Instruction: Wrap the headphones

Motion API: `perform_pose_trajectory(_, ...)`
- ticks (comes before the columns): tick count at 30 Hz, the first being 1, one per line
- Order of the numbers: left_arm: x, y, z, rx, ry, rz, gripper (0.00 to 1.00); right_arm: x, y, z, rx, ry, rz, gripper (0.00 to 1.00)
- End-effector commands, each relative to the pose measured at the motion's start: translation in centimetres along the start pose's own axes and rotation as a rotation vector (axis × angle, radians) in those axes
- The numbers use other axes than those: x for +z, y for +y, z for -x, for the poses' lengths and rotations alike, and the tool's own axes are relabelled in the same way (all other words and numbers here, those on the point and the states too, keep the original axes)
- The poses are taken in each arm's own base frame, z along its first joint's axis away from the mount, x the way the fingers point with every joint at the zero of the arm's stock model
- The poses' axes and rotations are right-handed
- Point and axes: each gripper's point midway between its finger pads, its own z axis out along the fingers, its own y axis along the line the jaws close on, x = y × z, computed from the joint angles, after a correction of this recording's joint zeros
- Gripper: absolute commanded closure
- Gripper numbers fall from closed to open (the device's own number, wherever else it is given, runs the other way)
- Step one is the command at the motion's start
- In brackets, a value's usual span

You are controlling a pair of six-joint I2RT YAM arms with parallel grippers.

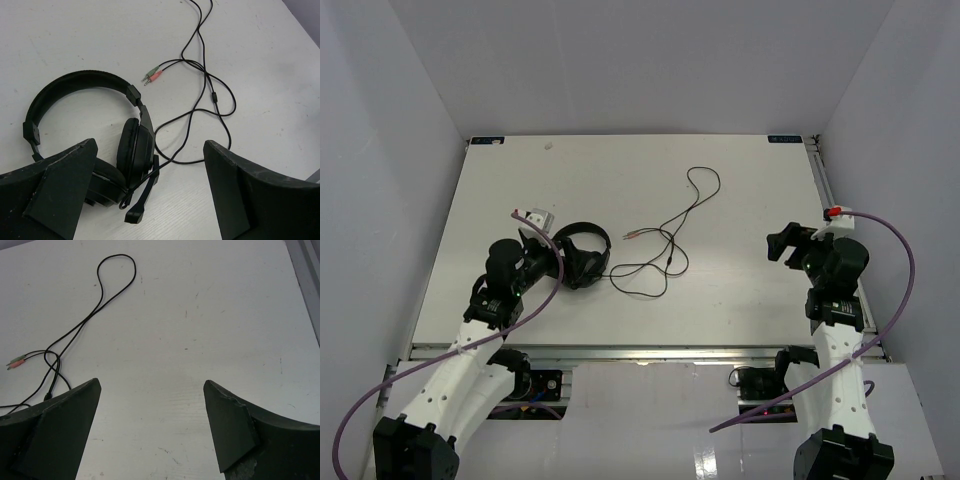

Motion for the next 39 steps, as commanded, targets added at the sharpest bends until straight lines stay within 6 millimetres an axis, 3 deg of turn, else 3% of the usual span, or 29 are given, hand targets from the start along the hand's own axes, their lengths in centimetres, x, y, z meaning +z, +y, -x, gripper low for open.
perform_pose_trajectory(1, 0.0, -0.4, 1.5, -0.004, -0.018, -0.001, 0.02, -0.7, 3.7, 0.3, -0.119, -0.009, 0.236, 0.1)
perform_pose_trajectory(4, 0.4, 0.8, 1.3, -0.021, 0.011, 0.063, 0.02, -1.7, 6.3, -1.7, -0.31, 0.006, 0.461, 0.1)
perform_pose_trajectory(7, 1.3, 2.2, 0.5, -0.007, 0.064, 0.125, 0.02, -2.3, 7.5, -2.6, -0.381, 0.023, 0.58, 0.1)
perform_pose_trajectory(10, 2.9, 3.4, 2.1, 0.047, 0.128, 0.172, 0.02, -2.4, 8.4, -4.5, -0.375, 0.126, 0.706, 0.1)
perform_pose_trajectory(11, 3.6, 3.9, 0.8, 0.068, 0.212, 0.178, 0.03, -2.6, 8.9, -4.2, -0.413, 0.113, 0.757, 0.1)
perform_pose_trajectory(13, 5.1, 3.6, 3.8, 0.132, 0.242, 0.144, 0.06, -3.4, 9.6, -4.6, -0.416, 0.149, 0.832, 0.1)
perform_pose_trajectory(15, 6.9, 4.8, 2.8, 0.26, 0.384, 0.115, 0.12, -4.3, 10.4, -4.7, -0.428, 0.132, 0.906, 0.1)
perform_pose_trajectory(18, 8.9, 5.2, 5.2, 0.382, 0.384, 0.081, 0.15, -5.9, 11.6, -5.3, -0.461, 0.08, 1.001, 0.1)
perform_pose_trajectory(23, 11.7, 7.2, 5.5, 0.585, 0.413, 0.03, 0.19, -7.8, 12.6, -5.6, -0.561, -0.029, 1.075, 0.09)
perform_pose_trajectory(25, 12.4, 8.5, 4.9, 0.667, 0.444, -0.026, 0.22, -8.2, 12.9, -5.7, -0.591, -0.065, 1.097, 0.08)
perform_pose_trajectory(29, 12.8, 7.3, 4.4, 0.731, 0.386, -0.246, 0.3, -8.6, 13.2, -5.7, -0.587, -0.078, 1.121, 0.07)
perform_pose_trajectory(33, 13.6, 8.7, 1.9, 0.718, 0.419, -0.306, 0.32, -8.7, 13.3, -5.6, -0.576, -0.079, 1.134, 0.07)
perform_pose_trajectory(39, 15.4, 8.9, -0.4, 0.713, 0.448, -0.43, 0.38, -8.9, 13.4, -5.6, -0.571, -0.081, 1.141, 0.07)
